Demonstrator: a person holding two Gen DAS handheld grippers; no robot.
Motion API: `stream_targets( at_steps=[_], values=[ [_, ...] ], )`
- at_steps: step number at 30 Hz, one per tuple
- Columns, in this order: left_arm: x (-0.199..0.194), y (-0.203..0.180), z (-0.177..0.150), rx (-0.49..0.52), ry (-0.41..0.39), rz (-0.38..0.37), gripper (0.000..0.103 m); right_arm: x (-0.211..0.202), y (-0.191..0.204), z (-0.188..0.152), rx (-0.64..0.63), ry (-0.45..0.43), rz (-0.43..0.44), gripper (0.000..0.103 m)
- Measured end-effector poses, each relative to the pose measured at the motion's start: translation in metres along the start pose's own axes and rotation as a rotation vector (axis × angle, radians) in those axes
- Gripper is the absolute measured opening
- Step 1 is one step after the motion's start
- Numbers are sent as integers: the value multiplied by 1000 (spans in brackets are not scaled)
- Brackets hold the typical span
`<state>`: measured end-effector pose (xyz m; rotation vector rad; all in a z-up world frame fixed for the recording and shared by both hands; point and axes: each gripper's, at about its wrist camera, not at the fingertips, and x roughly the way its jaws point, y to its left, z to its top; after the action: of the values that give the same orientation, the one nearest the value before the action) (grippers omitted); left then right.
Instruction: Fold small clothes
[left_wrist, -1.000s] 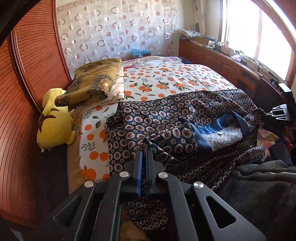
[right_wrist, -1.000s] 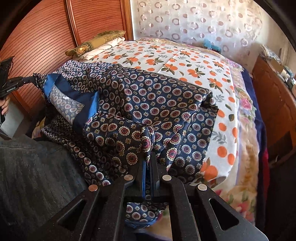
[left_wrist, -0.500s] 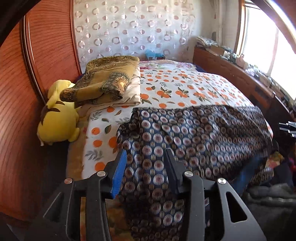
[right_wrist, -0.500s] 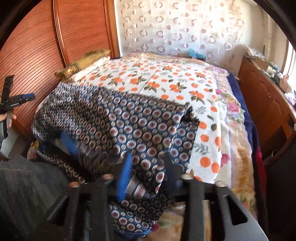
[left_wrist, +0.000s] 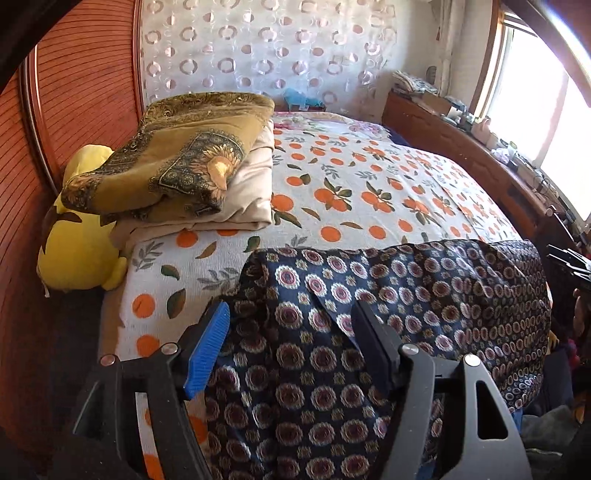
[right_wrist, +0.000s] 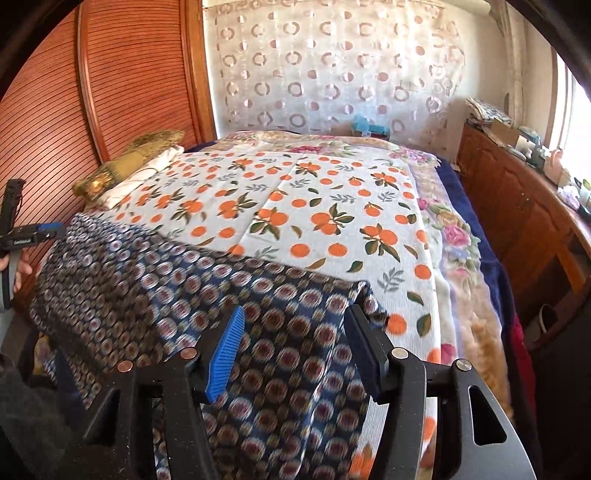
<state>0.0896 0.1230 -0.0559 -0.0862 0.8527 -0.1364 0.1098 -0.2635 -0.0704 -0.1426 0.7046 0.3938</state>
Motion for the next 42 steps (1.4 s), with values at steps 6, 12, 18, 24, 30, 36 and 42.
stream_targets(
  at_steps=[6, 12, 18, 24, 30, 36, 42],
  values=[
    [18, 14, 8, -14, 23, 54, 72, 43, -19, 9, 45, 27, -62, 61],
    [31, 28, 9, -48, 48, 44, 72, 81, -34, 18, 80, 73, -73, 65],
    [38, 24, 2, -43, 51, 15, 72, 98, -40, 20, 110, 94, -69, 68],
    [36, 19, 0, -28, 39, -34, 55, 99, -37, 16, 78, 93, -85, 68],
    [36, 14, 0, -7, 31, -44, 36, 91, -36, 8, 79, 70, -83, 68],
    [38, 13, -1, 2, 14, -51, 33, 87, -24, 3, 61, 51, -41, 29],
    [35, 11, -5, -3, -1, -82, 12, 84, -15, -2, 54, 42, 12, 7]
  ],
)
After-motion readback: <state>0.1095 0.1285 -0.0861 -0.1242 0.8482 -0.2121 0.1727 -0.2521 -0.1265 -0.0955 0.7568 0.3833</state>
